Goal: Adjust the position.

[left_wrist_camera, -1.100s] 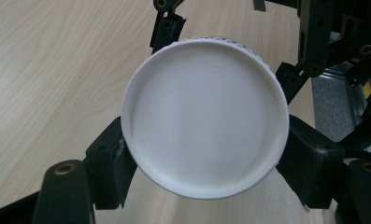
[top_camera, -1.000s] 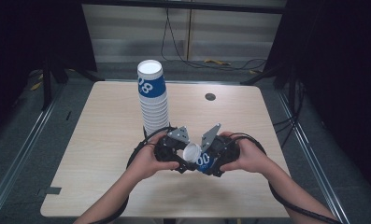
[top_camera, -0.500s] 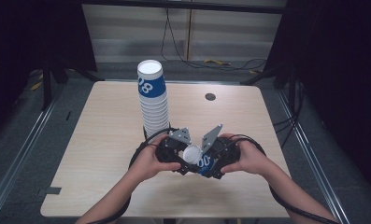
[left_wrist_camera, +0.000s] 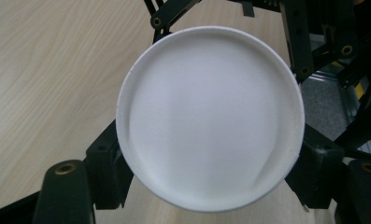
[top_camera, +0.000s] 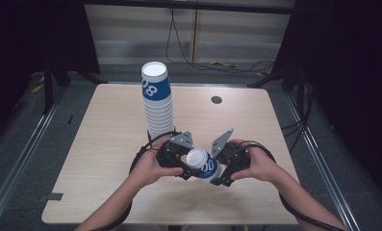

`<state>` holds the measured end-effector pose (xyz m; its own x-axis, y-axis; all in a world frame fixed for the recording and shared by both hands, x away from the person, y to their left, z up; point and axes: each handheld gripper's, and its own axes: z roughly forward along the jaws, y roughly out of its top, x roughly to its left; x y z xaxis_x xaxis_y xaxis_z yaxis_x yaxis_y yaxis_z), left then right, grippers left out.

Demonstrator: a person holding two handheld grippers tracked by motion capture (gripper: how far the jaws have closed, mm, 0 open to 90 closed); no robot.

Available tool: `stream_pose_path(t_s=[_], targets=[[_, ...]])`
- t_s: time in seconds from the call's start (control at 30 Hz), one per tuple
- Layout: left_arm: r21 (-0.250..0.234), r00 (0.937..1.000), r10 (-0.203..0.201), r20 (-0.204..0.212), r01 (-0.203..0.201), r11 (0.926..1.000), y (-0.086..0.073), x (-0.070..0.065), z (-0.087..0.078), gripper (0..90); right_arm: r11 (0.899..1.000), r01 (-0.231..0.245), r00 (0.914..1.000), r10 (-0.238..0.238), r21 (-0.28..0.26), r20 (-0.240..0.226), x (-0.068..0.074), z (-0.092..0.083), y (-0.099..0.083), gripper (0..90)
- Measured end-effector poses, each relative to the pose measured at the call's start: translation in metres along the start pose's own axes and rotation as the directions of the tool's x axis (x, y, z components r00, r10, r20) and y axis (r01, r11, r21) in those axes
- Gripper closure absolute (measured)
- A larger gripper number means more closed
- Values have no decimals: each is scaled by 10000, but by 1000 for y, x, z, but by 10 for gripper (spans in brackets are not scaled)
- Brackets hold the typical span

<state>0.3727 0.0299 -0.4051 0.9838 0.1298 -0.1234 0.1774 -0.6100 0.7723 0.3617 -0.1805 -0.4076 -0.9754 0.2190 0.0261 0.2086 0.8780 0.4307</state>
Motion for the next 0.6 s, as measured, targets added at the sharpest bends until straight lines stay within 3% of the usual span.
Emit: stream_pose_path(t_s=[0.4,0.6], targets=[[-169,9995,-222,-242,218,9996,-8,1,-6,273,9961,-569,9983,575,-672,63,-3,-2,-10,132],[-241,9985,-471,-291,464,9986,-10,2,-10,273,9825,-969,9951,986,-1590,33,-2,-3,-18,131]])
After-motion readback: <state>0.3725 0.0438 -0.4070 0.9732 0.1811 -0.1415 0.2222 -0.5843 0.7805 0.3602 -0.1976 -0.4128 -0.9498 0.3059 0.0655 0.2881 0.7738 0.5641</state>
